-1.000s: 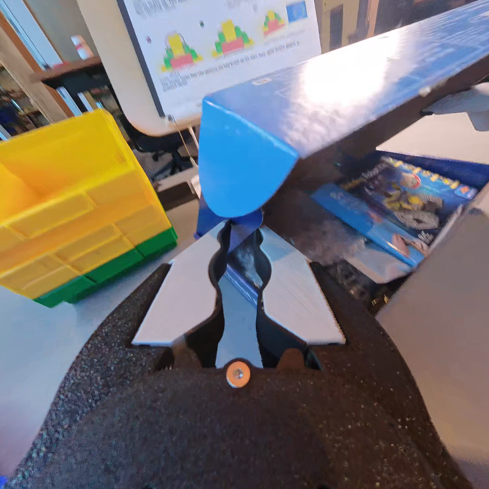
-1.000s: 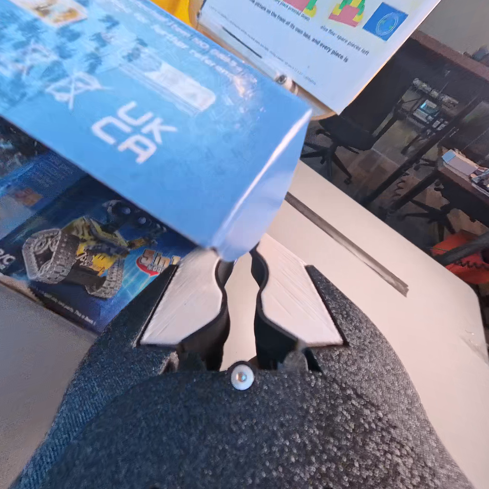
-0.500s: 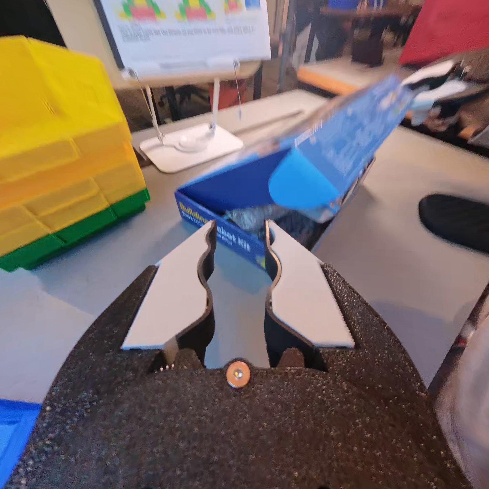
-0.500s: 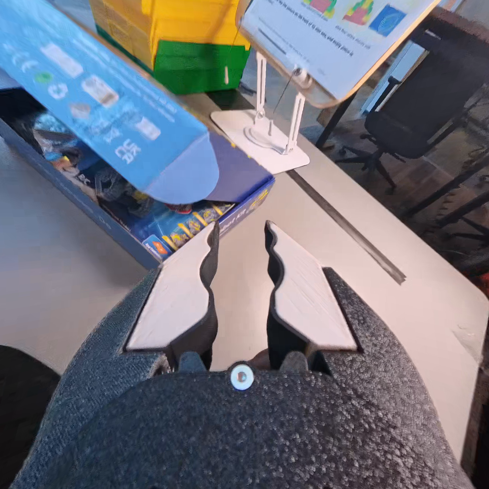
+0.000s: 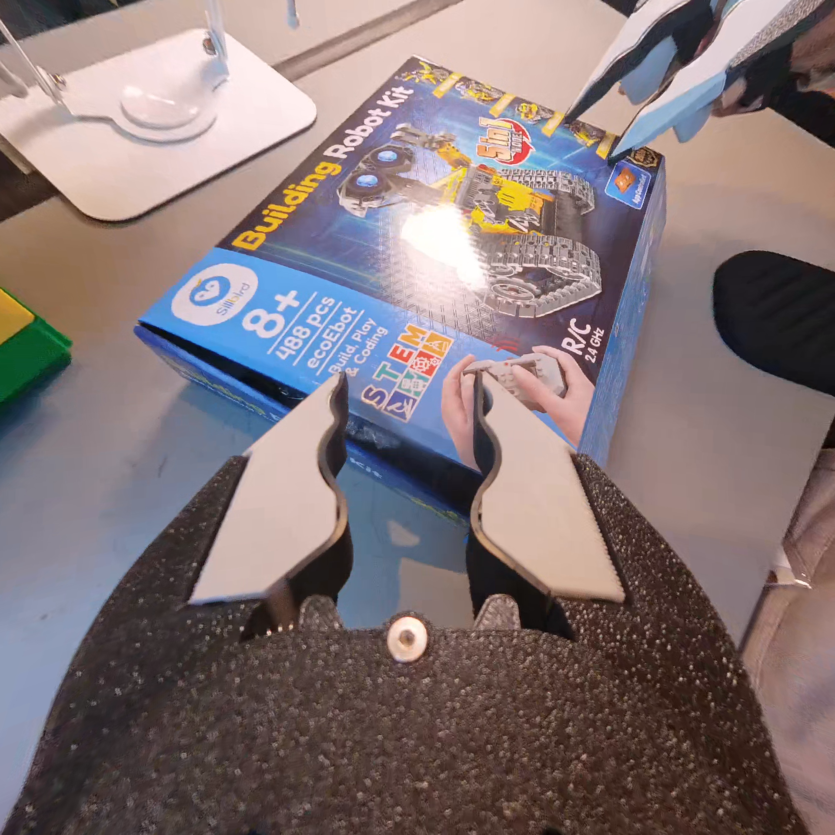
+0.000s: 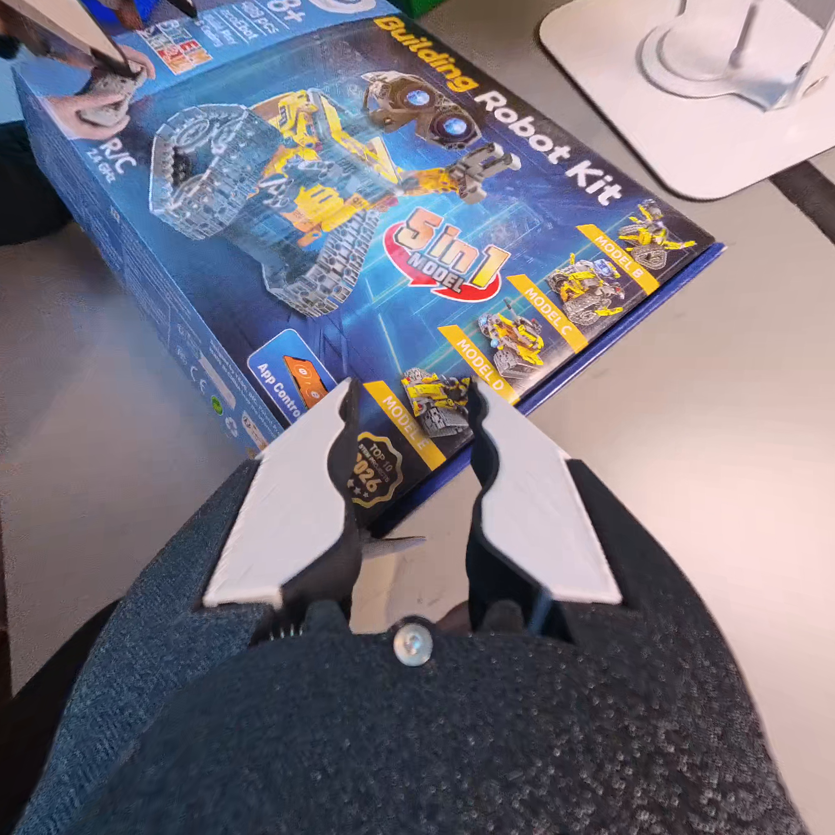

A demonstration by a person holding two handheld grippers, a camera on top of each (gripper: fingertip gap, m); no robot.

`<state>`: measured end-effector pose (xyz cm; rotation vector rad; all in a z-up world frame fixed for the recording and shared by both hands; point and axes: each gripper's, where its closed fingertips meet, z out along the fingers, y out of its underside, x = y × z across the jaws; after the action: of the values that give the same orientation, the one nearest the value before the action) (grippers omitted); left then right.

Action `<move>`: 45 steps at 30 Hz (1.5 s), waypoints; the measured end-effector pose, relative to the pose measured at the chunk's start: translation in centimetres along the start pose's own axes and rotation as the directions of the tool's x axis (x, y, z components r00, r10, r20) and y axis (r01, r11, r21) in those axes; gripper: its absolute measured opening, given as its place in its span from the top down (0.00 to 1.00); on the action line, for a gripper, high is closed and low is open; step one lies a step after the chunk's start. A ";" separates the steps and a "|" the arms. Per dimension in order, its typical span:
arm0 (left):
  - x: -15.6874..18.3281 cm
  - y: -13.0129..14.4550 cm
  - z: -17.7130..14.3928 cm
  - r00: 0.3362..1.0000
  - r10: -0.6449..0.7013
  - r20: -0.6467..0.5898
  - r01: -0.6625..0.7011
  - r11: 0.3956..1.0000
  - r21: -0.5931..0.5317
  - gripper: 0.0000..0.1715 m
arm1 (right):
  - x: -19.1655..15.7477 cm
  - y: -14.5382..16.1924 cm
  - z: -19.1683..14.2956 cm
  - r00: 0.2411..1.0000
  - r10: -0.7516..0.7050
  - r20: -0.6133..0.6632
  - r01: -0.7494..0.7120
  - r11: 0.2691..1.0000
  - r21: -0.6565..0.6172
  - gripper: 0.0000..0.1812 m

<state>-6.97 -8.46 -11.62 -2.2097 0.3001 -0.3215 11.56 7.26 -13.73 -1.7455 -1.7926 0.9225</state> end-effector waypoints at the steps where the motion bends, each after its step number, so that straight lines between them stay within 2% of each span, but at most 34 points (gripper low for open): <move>1: 0.1 0.1 0.1 1.000 0.009 0.011 -0.010 1.000 0.017 0.68 | 0.0 0.1 -0.1 1.000 0.004 -0.007 -0.003 1.000 0.020 0.74; 4: 0.1 0.2 0.3 0.999 0.031 0.043 -0.035 0.996 0.087 0.69 | 0.0 0.3 0.0 0.999 -0.010 -0.030 0.011 1.000 0.016 0.74; 6: 0.7 0.5 0.4 0.997 0.058 0.053 -0.066 0.985 0.162 0.78 | 0.0 0.5 0.2 0.999 -0.015 -0.039 0.016 1.000 0.021 0.74; 8: 0.9 0.9 0.4 0.986 0.121 0.115 -0.143 0.969 0.203 0.87 | 0.0 1.0 0.6 0.998 -0.027 -0.056 0.029 0.999 0.040 0.74; 10: 0.9 1.2 0.5 0.990 0.087 0.107 -0.112 0.959 0.259 0.88 | 0.0 1.0 0.6 0.998 -0.027 -0.062 0.031 0.997 0.066 0.74; 12: 0.9 1.4 0.6 0.992 0.077 0.104 -0.104 0.953 0.284 0.88 | -0.1 1.0 0.5 0.995 -0.056 -0.080 0.058 0.998 0.017 0.74; 14: 1.1 1.5 0.6 0.984 0.113 0.136 -0.146 0.952 0.270 0.89 | -0.3 0.1 0.3 0.976 -0.174 -0.128 0.164 0.983 -0.085 0.71; 16: 1.3 1.6 0.7 0.980 0.139 0.143 -0.174 0.944 0.279 0.91 | -2.3 -3.0 0.6 0.951 -0.282 -0.127 0.276 0.959 -0.066 0.70; 19: 1.4 1.8 0.7 0.966 0.191 0.176 -0.235 0.931 0.279 0.91 | -7.9 -6.8 3.4 0.930 -0.368 0.010 0.368 0.929 -0.040 0.66; 23: 1.4 1.8 0.7 0.954 0.229 0.191 -0.279 0.913 0.299 0.91 | -13.5 -10.3 9.1 0.899 -0.405 0.169 0.414 0.910 -0.019 0.63; 26: 1.4 1.8 0.6 0.948 0.242 0.205 -0.296 0.907 0.299 0.92 | -14.9 -10.9 12.7 0.886 -0.411 0.214 0.439 0.892 -0.106 0.59; 28: 1.3 1.8 0.3 0.956 0.225 0.191 -0.277 0.906 0.319 0.92 | -15.6 -10.6 13.8 0.887 -0.378 0.266 0.429 0.887 -0.171 0.59; 30: 1.1 1.7 -0.1 0.982 0.154 0.111 -0.183 0.920 0.348 0.91 | -15.6 -10.7 14.0 0.883 -0.380 0.276 0.440 0.873 -0.209 0.58; 32: -0.2 1.7 -1.1 0.996 0.067 0.067 -0.086 0.935 0.345 0.82 | -15.6 -10.6 14.1 0.881 -0.385 0.277 0.454 0.851 -0.262 0.58; 35: -1.0 0.3 -4.2 0.999 -0.038 -0.026 0.045 0.889 0.456 0.77 | -15.6 -10.4 14.2 0.873 -0.399 0.281 0.479 0.813 -0.333 0.58; 36: -1.1 0.1 -4.9 0.998 -0.050 -0.035 0.060 0.885 0.462 0.77 | -15.7 -10.3 14.3 0.868 -0.409 0.282 0.490 0.797 -0.353 0.58; 38: -0.7 0.6 -5.0 1.000 -0.005 -0.013 0.010 0.917 0.399 0.75 | -15.7 -10.2 14.4 0.858 -0.428 0.284 0.511 0.765 -0.393 0.58; 42: 0.7 2.6 -5.2 0.996 0.087 0.001 -0.086 0.981 0.176 0.72 | -15.8 -9.9 14.6 0.842 -0.453 0.293 0.540 0.710 -0.453 0.58; 45: 1.9 5.1 -5.1 0.993 0.097 -0.062 -0.094 0.994 0.051 0.71 | -15.9 -9.8 14.9 0.824 -0.480 0.303 0.567 0.668 -0.483 0.58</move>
<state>-7.40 -15.84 -12.34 -2.1326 0.4279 -0.3449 -4.69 -10.16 -14.43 -1.2996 -2.6725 0.2919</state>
